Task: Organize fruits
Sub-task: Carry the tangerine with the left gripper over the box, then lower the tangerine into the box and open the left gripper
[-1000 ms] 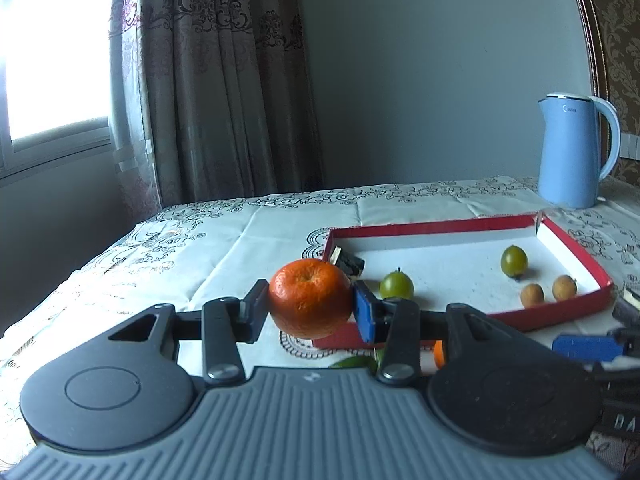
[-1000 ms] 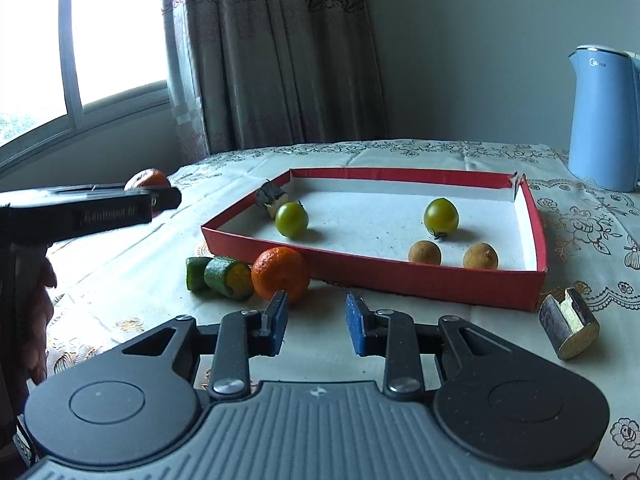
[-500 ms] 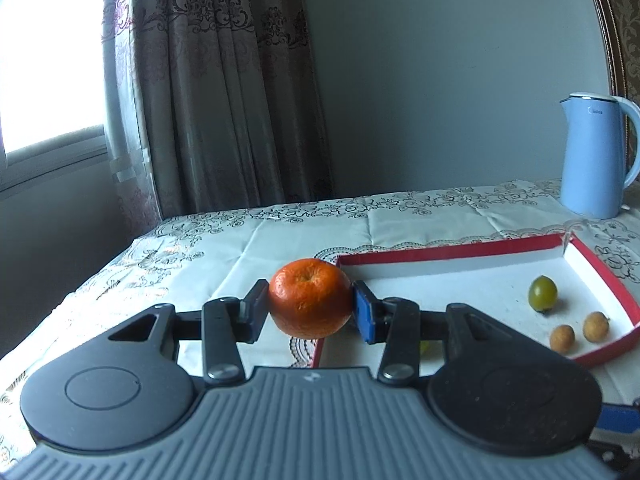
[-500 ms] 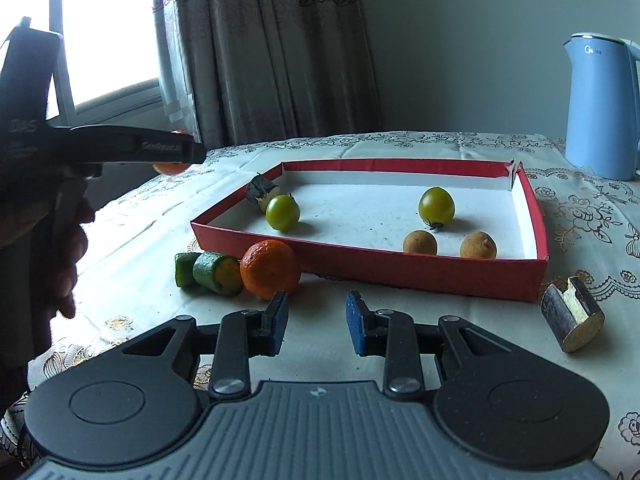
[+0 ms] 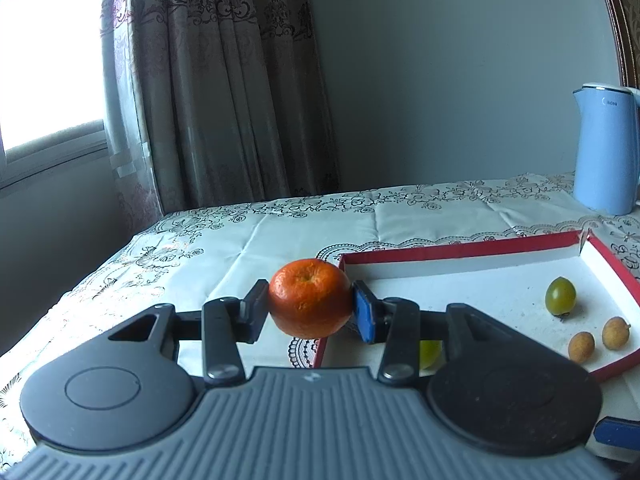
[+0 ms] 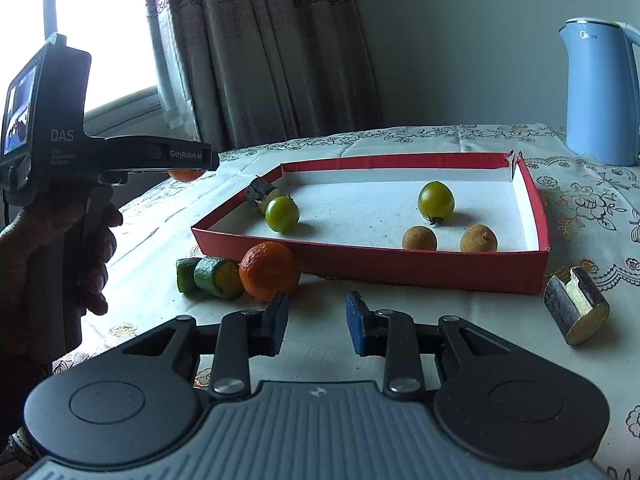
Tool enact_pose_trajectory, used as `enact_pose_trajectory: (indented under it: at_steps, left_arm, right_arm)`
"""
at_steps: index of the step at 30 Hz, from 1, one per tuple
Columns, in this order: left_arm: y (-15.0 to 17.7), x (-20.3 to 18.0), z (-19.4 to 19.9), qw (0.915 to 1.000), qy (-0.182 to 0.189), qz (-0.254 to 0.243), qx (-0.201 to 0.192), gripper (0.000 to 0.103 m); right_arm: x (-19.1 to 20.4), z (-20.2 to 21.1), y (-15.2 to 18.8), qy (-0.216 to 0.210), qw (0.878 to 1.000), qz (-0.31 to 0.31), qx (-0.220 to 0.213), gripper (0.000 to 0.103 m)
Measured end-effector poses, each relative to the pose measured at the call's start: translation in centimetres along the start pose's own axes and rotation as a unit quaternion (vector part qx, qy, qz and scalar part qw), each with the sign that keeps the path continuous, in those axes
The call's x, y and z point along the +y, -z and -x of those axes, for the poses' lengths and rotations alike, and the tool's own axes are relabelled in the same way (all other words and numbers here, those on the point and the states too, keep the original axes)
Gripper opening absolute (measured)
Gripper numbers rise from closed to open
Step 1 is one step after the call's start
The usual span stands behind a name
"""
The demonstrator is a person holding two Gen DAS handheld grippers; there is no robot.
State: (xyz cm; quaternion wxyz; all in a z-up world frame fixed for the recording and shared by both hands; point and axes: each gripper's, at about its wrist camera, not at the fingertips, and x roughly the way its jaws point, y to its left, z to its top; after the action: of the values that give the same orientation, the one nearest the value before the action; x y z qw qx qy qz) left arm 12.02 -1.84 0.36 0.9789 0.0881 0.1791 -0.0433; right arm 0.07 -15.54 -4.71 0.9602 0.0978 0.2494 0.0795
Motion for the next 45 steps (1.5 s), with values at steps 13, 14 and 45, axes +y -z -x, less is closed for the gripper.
enact_pose_trajectory:
  at_steps: [13, 14, 45]
  left_arm:
    - [0.0, -0.4, -0.3, 1.0, -0.004, -0.007, 0.004, 0.041]
    - [-0.1, -0.4, -0.4, 1.0, -0.004, -0.007, 0.004, 0.041]
    - [1.0, -0.8, -3.8, 0.9971, 0.034, -0.006, 0.067, 0.043]
  right_arm:
    - [-0.2, 0.1, 0.0, -0.003, 1.0, -0.009, -0.001, 0.031]
    - [-0.2, 0.1, 0.0, -0.004, 1.0, -0.009, -0.001, 0.031]
    - [-0.5, -0.3, 0.1, -0.014, 1.0, -0.023, 0.01, 0.031]
